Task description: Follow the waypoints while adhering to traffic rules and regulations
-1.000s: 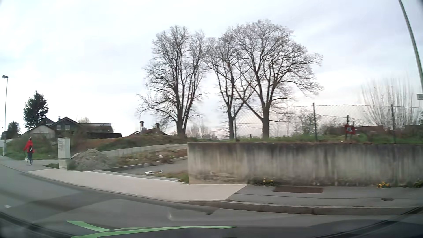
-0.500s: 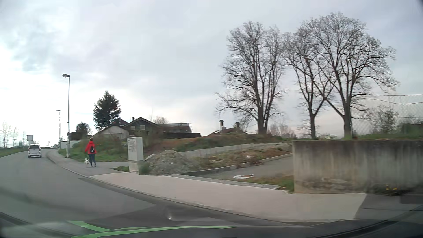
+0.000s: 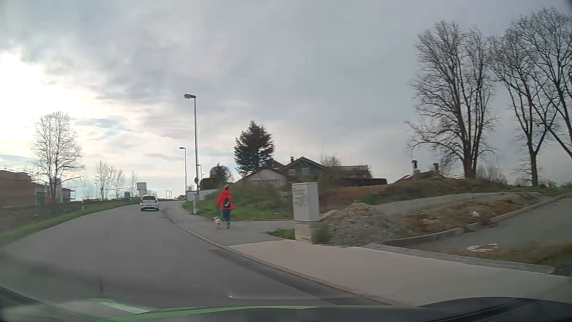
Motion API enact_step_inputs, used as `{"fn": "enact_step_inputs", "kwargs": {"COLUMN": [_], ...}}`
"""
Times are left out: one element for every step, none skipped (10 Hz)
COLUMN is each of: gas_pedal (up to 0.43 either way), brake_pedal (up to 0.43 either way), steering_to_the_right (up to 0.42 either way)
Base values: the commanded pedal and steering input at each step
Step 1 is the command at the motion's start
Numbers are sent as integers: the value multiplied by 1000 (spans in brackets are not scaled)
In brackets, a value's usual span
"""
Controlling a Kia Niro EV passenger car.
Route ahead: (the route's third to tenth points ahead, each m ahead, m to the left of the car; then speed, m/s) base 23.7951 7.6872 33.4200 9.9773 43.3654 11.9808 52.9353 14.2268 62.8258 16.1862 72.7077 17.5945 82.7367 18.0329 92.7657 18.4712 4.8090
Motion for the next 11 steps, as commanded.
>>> {"fn": "enact_step_inputs", "kwargs": {"gas_pedal": [358, 358, 378, 378, 378, 378, 390, 390, 390, 390, 390], "brake_pedal": [0, 0, 0, 0, 0, 0, 0, 0, 0, 0, 0], "steering_to_the_right": [-507, -469, -433, -380, -324, -269, -228, -169, -113, -80, -49]}}
